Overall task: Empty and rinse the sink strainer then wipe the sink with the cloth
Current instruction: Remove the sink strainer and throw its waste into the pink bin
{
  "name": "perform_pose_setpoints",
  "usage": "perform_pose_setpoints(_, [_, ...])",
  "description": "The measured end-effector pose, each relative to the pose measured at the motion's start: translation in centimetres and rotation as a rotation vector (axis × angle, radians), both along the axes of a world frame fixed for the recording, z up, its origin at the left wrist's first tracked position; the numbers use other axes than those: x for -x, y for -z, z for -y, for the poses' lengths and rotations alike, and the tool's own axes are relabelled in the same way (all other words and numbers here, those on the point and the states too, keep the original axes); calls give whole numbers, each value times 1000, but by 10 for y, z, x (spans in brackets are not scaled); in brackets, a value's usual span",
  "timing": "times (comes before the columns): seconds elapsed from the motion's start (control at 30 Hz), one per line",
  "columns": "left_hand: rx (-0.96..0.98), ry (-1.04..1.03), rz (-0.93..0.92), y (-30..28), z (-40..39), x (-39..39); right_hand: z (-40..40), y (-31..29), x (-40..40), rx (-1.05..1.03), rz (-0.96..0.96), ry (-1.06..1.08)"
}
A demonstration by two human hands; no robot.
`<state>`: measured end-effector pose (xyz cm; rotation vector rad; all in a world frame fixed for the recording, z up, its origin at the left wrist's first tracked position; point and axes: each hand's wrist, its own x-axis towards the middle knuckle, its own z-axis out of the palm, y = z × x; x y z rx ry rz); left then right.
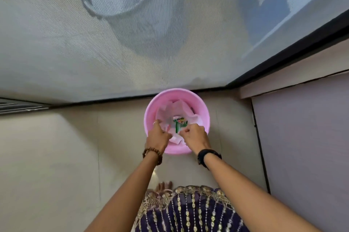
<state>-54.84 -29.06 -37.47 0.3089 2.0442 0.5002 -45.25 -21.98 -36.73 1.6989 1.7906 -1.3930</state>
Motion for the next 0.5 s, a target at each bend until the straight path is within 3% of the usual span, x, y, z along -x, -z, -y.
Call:
perform_pose_setpoints(0.1, [-60,-126,64,-27,-1,-6,4,-19,3,85,-96,209])
perform_pose_setpoints(0.3, [-227,-773,531,-166,-39,-14,-19,-147,7,325,-439,808])
perform_pose_setpoints(0.37, [-279,-797,604,-222,-52,-19,-30,-203,2,373,-552,927])
perform_pose_setpoints(0.5, [-444,-659,820,-341,-82,-37,-54,-331,-29,398,-860,992])
